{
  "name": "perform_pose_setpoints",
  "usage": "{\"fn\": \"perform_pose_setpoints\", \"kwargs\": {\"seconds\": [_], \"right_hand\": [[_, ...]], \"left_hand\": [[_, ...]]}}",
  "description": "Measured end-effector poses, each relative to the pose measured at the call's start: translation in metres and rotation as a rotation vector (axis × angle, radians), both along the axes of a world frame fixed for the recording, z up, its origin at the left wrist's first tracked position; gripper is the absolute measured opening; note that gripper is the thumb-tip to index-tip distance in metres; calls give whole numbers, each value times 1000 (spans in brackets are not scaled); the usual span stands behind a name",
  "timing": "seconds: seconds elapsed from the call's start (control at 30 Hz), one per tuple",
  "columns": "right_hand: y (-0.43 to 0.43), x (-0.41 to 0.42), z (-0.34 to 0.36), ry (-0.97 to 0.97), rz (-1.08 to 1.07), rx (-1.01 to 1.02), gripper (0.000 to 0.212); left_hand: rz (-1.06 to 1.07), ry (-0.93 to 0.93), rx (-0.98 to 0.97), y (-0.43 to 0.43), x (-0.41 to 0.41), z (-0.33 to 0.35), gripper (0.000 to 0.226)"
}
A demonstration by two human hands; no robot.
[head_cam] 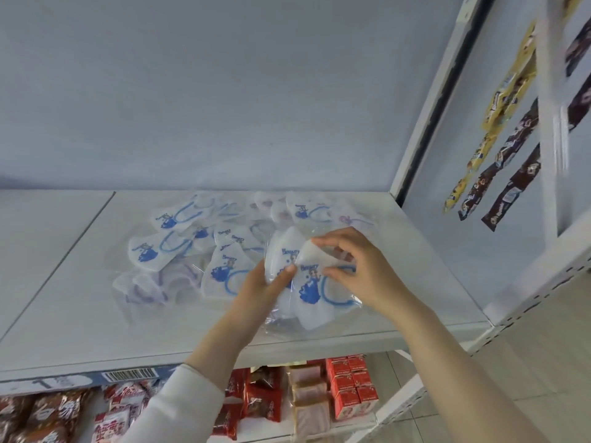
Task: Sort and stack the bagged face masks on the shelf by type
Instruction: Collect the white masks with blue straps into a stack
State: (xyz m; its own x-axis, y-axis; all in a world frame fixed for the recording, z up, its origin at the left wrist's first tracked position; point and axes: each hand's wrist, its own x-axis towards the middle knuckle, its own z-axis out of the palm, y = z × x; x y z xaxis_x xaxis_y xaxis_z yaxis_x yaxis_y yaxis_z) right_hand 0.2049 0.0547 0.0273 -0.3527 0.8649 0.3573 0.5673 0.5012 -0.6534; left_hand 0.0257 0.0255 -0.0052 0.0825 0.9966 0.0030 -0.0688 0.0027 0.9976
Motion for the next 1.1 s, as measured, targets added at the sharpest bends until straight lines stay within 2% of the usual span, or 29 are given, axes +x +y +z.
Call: {"fn": "perform_pose_setpoints", "kwargs": {"seconds": [0.07, 0.23, 0.37, 0.53, 0.6, 0.7, 0.83, 0.97, 1.03, 1.1], "right_hand": [[4, -1, -6, 6, 14, 56, 56], [24, 12, -16, 25, -46, 93, 59], [45, 28, -24, 225, -178, -106, 66], [68, 19, -33, 381, -99, -308, 63], [74, 8, -39, 485, -127, -369, 64], [82, -6, -44, 599, -191, -434, 66], [89, -19, -47, 530, -206, -435, 62], [119, -21, -41, 550, -193, -397, 43], [147, -13, -39, 381, -275, -306, 50], [172, -7, -39, 22, -310, -273, 71]], "left_hand": [[-8, -19, 32, -1, 5, -2, 15], [68, 73, 29, 13, 20, -1, 19], [205, 7, -12, 30, 26, 0, 12], [309, -96, -29, 50, 34, 4, 10], [316, -142, -39, 57, 39, 1, 10], [327, -115, -34, 65, 38, -2, 8], [351, -9, -47, 79, 22, -6, 14], [473, -90, -120, 101, -10, -9, 9], [535, -96, -119, 115, -32, -5, 7], [553, -81, -111, 130, -50, -2, 9]]}}
